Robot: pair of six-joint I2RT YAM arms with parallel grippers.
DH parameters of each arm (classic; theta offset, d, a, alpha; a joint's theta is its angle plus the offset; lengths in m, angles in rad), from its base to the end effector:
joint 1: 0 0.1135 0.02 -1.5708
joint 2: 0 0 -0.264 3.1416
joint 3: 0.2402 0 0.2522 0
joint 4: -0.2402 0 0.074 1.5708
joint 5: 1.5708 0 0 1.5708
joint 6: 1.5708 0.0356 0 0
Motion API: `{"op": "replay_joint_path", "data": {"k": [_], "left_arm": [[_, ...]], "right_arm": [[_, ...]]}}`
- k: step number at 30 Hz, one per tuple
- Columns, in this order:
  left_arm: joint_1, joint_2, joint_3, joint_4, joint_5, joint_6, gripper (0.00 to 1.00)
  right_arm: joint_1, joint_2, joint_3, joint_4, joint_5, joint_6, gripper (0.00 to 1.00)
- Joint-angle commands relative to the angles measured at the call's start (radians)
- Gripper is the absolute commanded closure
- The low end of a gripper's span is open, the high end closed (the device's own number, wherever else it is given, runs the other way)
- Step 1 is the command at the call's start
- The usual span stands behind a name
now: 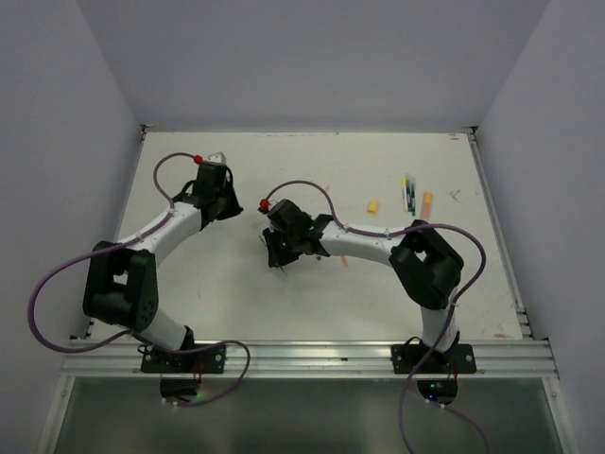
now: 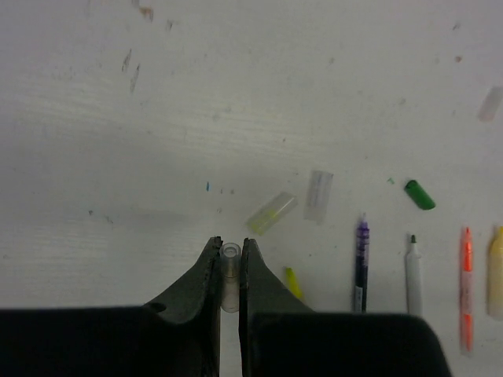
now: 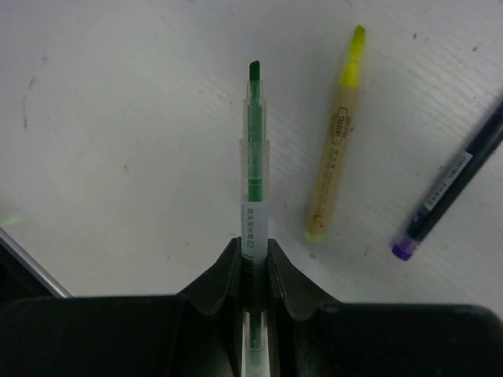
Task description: Open the pen caps
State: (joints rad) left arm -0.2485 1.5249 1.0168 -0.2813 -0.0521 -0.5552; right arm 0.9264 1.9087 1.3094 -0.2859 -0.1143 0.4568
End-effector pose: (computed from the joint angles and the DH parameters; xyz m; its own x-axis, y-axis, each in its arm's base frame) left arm 0.3186 -0.0789 0.2327 -0.6955 -0.3666 -0.6180 -0.1842 0.9223 -0.3398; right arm 0.2448 0.3325 0.1893 -0.7868 -0.3176 -0.5293 -0.5466 0.7568 0.3585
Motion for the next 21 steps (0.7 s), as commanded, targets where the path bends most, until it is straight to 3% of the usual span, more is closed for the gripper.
{"op": "replay_joint_path", "data": {"k": [1,12,21], "left_arm": [[0.014,0.044,-0.043,-0.03,0.047,0.018,0.98],[0.022,0.165,-0.029,-0.036,0.047,-0.015,0.91],[0.023,0.187,-0.052,-0.036,0.06,-0.037,0.75]], "right_arm": [[0.031,0.059,0.099,-0.032,0.048,0.045,1.0],[0.054,0.22,0.205,-0.047,0.09,0.126,1.0],[0.055,0.273,0.232,-0.027,0.091,0.154,0.92]]}}
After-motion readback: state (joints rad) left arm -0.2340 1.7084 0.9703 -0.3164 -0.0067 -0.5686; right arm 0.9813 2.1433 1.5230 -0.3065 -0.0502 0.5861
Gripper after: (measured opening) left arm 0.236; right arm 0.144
